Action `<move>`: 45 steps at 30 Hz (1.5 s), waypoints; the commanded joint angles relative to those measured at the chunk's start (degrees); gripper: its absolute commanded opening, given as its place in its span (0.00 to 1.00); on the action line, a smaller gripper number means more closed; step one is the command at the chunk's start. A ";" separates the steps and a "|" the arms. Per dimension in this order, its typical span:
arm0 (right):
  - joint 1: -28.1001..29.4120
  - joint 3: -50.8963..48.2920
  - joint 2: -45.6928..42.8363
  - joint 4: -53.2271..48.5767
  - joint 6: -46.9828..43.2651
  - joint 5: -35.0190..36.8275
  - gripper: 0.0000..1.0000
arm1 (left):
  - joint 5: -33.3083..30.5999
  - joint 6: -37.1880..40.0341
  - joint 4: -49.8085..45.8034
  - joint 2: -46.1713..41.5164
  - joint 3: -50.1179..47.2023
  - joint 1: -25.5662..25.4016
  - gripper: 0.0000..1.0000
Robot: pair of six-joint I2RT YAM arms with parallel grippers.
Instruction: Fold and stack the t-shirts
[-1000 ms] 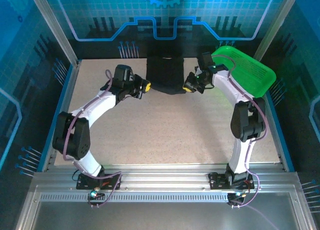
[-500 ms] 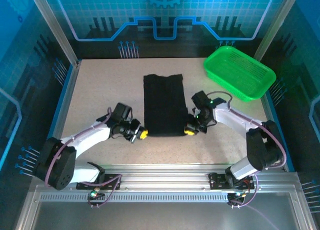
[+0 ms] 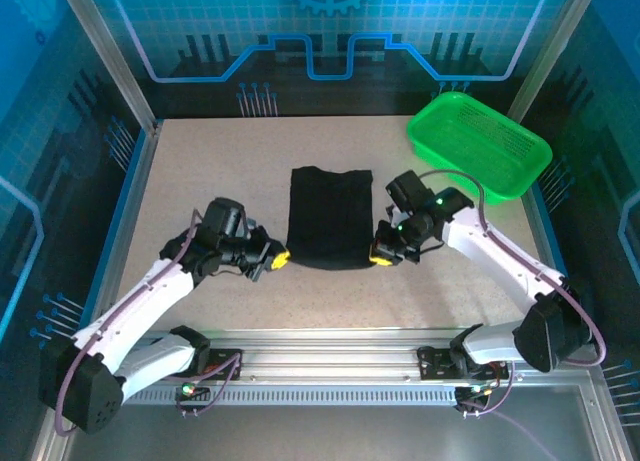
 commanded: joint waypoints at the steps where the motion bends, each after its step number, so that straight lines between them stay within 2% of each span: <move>1: -2.74 7.97 4.78 -3.89 -1.71 2.19 0.00 | -2.51 0.47 3.42 4.06 5.31 2.16 0.00; 6: -7.35 20.59 15.79 -3.82 -2.83 3.15 0.00 | -3.10 -0.55 10.48 17.47 14.34 5.21 0.00; 9: -10.40 28.39 24.24 -1.30 -2.50 2.77 0.00 | -4.42 1.51 11.60 28.67 24.09 7.51 0.00; 13: -13.33 45.46 40.56 -1.81 -2.70 1.29 0.00 | -5.36 4.02 11.00 44.30 38.41 10.59 0.00; 14: -13.85 51.09 45.53 -3.27 -3.26 0.92 0.11 | -4.82 4.49 9.79 48.33 42.36 11.27 0.00; 15: -14.30 55.92 49.53 -4.29 -3.74 0.41 0.26 | -4.18 4.73 9.00 51.78 45.19 11.87 0.07; 16: -14.78 61.51 53.85 -5.58 -4.60 0.09 0.43 | -3.46 4.89 8.77 55.07 47.98 12.33 0.23; 17: -15.20 67.04 58.17 -7.16 -5.49 0.12 0.51 | -2.87 4.72 8.11 57.71 50.25 12.74 0.37; 19: -15.74 76.09 62.71 -10.17 -7.43 0.68 0.58 | -2.93 4.75 7.84 59.34 52.13 13.31 0.44; 21: -15.95 79.51 62.97 -12.02 -9.40 2.57 0.61 | -5.27 6.01 7.95 56.56 51.14 13.20 0.51; 24: -15.88 69.41 55.17 -8.71 -11.40 4.72 0.62 | -7.21 6.11 8.63 49.38 44.89 11.96 0.53; 27: -14.86 46.75 39.84 2.43 -11.18 5.24 0.61 | -8.41 2.27 11.26 40.60 32.31 8.47 0.55; 29: -13.92 30.80 29.21 10.51 -9.86 4.97 0.61 | -9.47 -4.57 16.45 35.19 21.09 4.79 0.57; 31: -13.03 17.63 20.36 18.26 -8.50 3.49 0.62 | -12.00 -12.23 25.54 31.52 11.25 1.10 0.60; 34: -11.98 1.90 8.87 28.51 -6.98 -0.08 0.65 | -19.18 -20.48 36.94 30.68 3.58 -4.48 0.67; 36: -11.92 -5.23 3.44 32.71 -5.52 -2.04 0.68 | -22.84 -23.23 43.04 33.41 3.08 -7.13 0.70; 38: -12.24 -10.10 -0.17 34.45 -5.04 -3.31 0.69 | -23.93 -24.09 46.71 37.77 5.56 -8.93 0.72; 41: -12.87 -13.38 -2.79 33.56 -5.30 -3.92 0.69 | -25.49 -25.87 47.20 43.25 9.58 -11.11 0.73; 45: -13.56 -14.21 -4.66 32.36 -6.28 -4.11 0.69 | -30.77 -26.70 47.00 46.03 11.42 -12.64 0.73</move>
